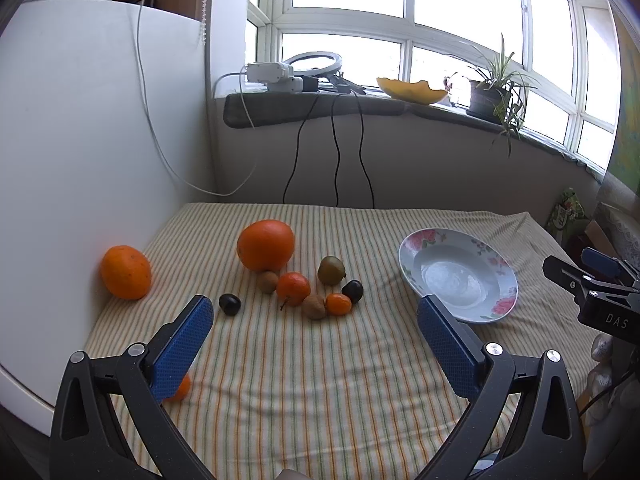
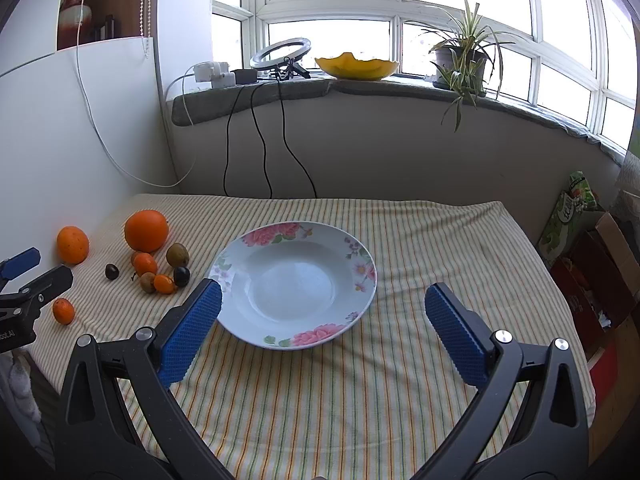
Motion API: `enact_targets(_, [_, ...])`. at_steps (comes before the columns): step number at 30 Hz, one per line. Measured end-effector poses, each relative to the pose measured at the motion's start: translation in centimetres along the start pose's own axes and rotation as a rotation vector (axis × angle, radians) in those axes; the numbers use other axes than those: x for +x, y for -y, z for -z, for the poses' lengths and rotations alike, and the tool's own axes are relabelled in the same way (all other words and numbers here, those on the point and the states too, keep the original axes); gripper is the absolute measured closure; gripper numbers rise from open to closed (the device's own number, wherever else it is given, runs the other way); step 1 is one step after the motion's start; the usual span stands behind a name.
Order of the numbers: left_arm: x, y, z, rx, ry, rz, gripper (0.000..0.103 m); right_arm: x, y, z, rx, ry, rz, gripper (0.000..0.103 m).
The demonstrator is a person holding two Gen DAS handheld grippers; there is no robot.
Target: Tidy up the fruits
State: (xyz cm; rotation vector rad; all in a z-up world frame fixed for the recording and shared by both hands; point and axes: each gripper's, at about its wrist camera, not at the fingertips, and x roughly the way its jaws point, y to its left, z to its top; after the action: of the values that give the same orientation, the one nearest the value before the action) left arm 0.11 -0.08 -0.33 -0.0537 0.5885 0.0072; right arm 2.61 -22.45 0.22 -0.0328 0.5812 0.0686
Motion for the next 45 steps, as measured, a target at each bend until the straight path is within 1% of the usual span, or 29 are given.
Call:
enact_targets(23, [0.1,0.2,-0.1,-0.005,-0.004,0.001,0.001,0.2,-0.2,0.0,-0.002,-0.007,-0.001,0.0])
enact_targets(35, [1.1,-0.5,0.0,-0.017,-0.017,0.003,0.001,1.5,-0.1,-0.1,-0.004,-0.039,-0.007,0.0])
enact_targets(41, [2.1,-1.3,0.1,-0.044,-0.039,0.013,0.001,2.0,-0.6,-0.8,-0.036,-0.044,-0.022,0.0])
enact_targets(45, [2.9,-2.8,0.2,-0.091,-0.068,0.027,0.001,2.3,-1.5,-1.5,-0.072,-0.026,-0.04,0.0])
